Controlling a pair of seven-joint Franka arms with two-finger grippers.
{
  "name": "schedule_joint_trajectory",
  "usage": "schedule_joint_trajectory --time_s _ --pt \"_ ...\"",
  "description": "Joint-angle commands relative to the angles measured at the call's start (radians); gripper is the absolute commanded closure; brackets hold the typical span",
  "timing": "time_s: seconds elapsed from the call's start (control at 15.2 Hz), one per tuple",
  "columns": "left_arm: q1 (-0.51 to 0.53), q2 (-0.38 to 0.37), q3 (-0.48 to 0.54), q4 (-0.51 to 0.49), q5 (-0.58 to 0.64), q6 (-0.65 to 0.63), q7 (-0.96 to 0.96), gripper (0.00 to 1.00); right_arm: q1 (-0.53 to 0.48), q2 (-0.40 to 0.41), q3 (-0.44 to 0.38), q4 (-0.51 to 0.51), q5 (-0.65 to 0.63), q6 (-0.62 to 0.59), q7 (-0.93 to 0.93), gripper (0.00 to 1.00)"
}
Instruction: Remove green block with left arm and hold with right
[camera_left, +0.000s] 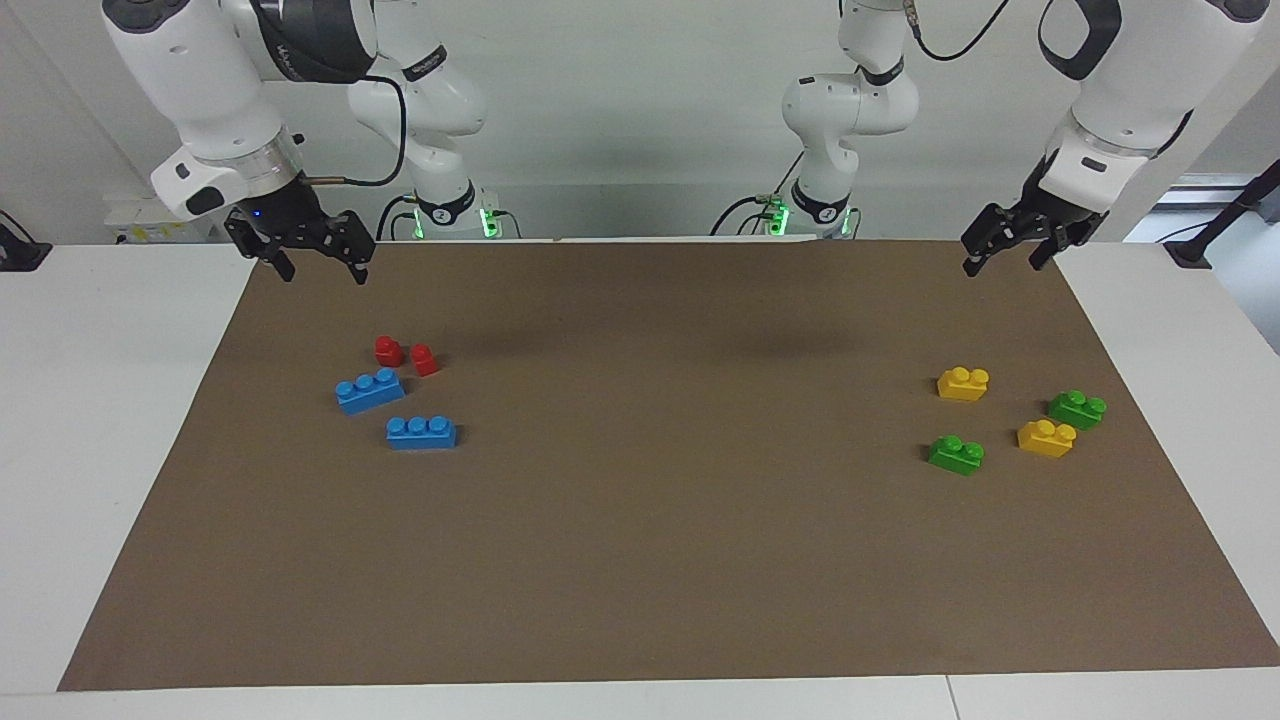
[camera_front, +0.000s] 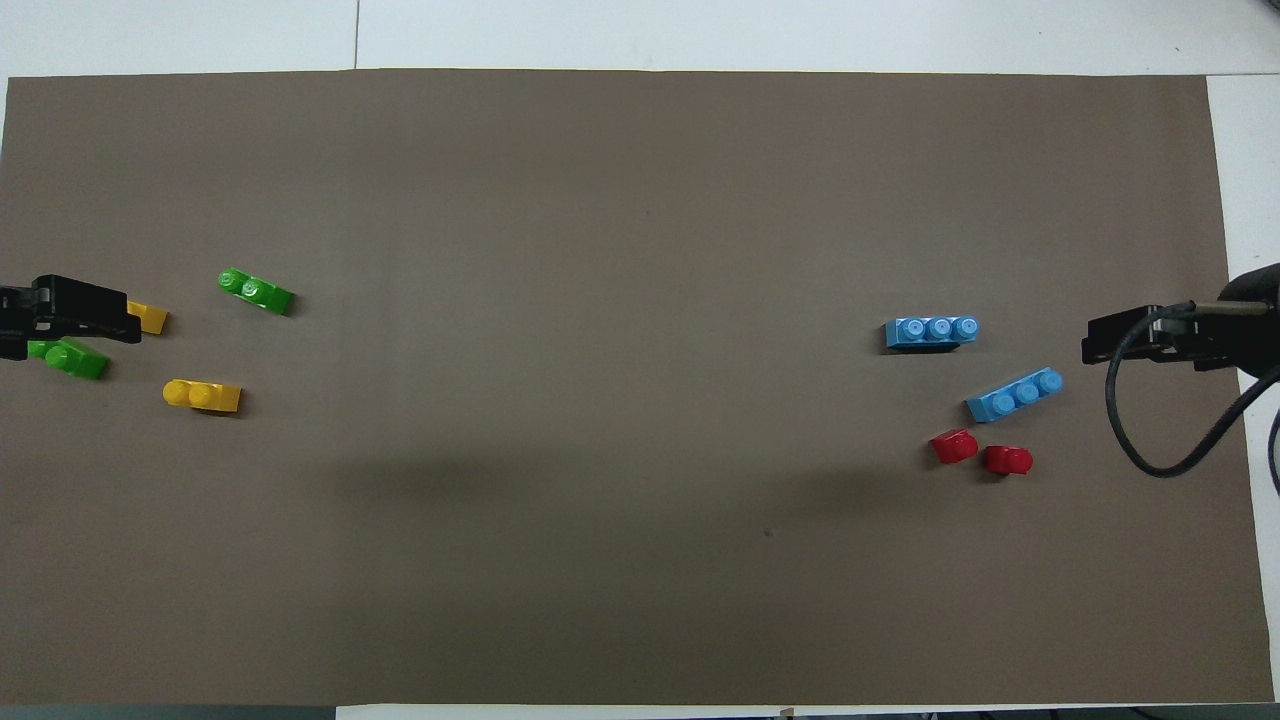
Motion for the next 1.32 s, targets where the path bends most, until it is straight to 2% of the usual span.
schedule_joint_trajectory --time_s 0.0,1.25 --pt "-0.006 -0.023 0.0 0.003 0.001 -0.031 0.027 0.0 -0.005 0.08 0.002 0.116 -0.017 -0.063 -0.028 0.0" --pt "-0.006 -0.029 -0.018 0.003 0.041 -0.027 0.027 0.0 -0.006 0.081 0.002 0.112 -0.057 -0.059 -0.04 0.0"
